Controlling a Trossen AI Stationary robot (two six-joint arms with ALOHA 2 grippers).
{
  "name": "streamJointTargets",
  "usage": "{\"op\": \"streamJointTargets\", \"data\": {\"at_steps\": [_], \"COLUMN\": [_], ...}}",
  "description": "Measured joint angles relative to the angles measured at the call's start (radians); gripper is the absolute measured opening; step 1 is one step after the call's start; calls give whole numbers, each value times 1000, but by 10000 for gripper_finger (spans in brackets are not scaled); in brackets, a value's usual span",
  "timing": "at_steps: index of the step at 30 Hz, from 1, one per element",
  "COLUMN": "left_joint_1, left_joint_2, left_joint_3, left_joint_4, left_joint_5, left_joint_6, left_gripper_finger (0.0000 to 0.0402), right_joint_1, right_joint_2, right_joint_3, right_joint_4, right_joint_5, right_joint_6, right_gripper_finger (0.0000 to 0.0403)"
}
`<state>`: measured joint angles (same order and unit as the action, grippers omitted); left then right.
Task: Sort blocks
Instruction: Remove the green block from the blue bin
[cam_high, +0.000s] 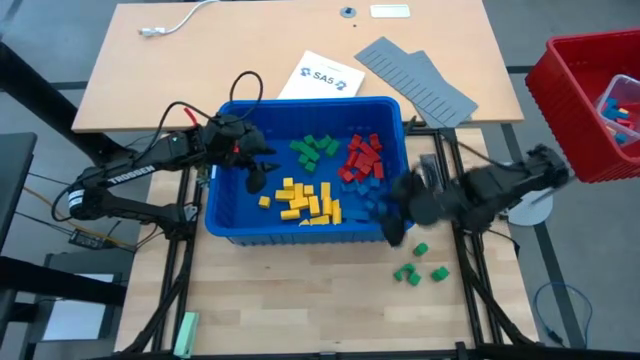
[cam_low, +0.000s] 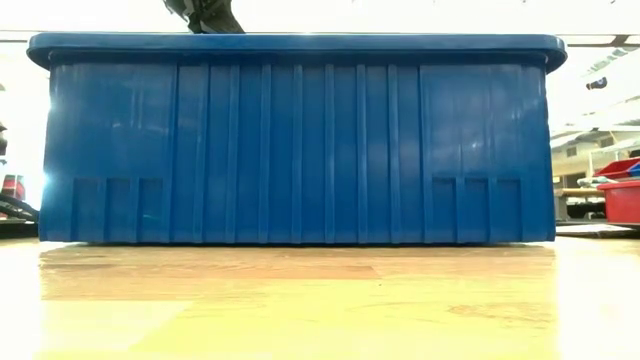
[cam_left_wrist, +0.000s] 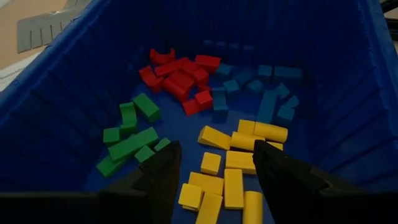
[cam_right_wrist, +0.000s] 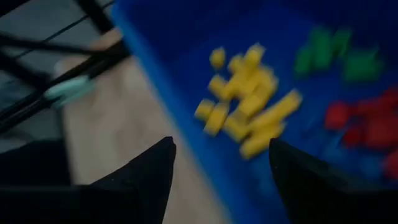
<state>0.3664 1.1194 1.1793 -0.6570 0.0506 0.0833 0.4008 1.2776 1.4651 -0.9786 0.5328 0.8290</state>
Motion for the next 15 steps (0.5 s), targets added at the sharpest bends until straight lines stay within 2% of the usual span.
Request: {"op": "streamJointTargets", "data": {"at_steps": [6,10,15], "left_joint_1": [0,0,0], "left_joint_2": [0,0,0], "left_joint_3": [0,0,0], "left_joint_4": [9,21,22], "left_joint_5": [-15,-20,-21], "left_joint_6": [18,18,17], "left_gripper_finger": [211,211,211], "right_joint_1": [-310,-490,-644], "right_joint_2": [101,203,353], "right_joint_3": [69,72,72], "right_joint_4": [149,296,473], "right_joint_5": [-40,-155,-342], "right_joint_6": [-385,-553,-649], "right_gripper_finger": [232,221,210]}}
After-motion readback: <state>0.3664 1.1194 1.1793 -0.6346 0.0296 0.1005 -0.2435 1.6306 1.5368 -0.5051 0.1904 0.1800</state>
